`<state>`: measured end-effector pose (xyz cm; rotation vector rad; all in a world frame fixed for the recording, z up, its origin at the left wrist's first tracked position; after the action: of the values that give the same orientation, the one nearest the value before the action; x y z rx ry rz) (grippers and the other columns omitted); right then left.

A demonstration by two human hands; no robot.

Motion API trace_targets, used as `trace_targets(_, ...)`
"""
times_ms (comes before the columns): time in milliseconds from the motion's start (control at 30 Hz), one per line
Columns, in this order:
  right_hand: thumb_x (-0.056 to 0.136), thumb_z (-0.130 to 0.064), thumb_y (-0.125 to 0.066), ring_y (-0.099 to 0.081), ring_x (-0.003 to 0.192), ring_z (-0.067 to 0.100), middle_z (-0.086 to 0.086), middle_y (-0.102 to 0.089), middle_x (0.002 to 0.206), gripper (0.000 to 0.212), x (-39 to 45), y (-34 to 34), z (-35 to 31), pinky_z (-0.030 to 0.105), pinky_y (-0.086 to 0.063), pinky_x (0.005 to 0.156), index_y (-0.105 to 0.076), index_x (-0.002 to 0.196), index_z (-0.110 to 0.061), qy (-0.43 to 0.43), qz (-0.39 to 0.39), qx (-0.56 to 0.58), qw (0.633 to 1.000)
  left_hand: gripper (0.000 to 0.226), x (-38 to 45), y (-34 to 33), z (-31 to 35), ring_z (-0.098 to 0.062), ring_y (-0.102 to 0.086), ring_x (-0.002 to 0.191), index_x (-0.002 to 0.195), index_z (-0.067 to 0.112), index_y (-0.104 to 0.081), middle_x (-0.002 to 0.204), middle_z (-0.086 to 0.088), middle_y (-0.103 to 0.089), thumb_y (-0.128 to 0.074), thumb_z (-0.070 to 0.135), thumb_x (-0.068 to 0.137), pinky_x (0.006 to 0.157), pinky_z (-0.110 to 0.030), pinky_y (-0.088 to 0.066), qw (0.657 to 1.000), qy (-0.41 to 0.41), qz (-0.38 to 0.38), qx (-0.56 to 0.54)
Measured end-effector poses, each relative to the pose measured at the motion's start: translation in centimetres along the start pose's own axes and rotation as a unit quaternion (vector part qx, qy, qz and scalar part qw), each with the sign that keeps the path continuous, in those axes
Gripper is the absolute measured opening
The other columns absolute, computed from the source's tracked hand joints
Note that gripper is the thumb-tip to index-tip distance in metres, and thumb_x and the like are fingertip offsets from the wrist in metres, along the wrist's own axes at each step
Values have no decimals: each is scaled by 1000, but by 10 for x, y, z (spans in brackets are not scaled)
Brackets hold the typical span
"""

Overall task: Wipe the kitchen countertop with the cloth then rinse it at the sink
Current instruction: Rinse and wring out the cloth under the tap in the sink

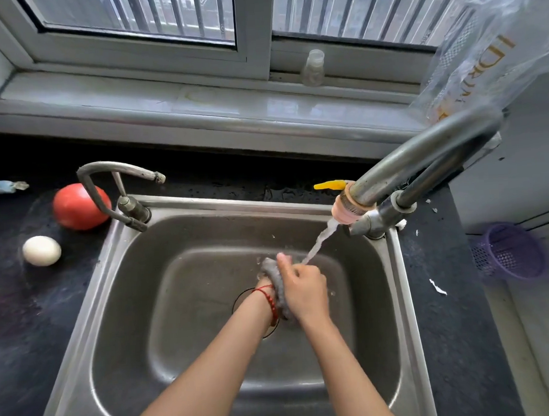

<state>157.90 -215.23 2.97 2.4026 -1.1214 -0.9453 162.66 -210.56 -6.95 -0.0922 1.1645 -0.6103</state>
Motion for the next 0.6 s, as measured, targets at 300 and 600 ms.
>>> trace_targets(300, 95, -48, -25, -62, 99, 40, 23, -69, 103, 58, -20, 9, -13, 43, -48, 82, -69, 100, -12, 71, 63, -159, 983, 46, 9, 5, 13, -7, -52, 50, 57, 14, -58, 55, 6, -56, -38, 28, 96, 44, -14, -45, 998, -19, 49, 45)
trace_targets(600, 96, -45, -31, -61, 96, 40, 20, -69, 99, 50, 8, 45, 7, 39, -45, 74, -65, 99, -8, 36, 137, -158, 977, 28, -15, -29, 11, -18, -64, 67, 68, 11, -64, 69, -5, -67, -57, 35, 81, 71, -28, -52, 995, 37, -80, 36)
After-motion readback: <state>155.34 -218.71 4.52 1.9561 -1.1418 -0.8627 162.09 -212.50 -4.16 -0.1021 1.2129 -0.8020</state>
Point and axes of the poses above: each hand's wrist, its own x-axis towards the middle knuckle, its own y-axis out of the back of the hand, z = x × y, the point moved 4 cm from there along x, towards the middle knuckle
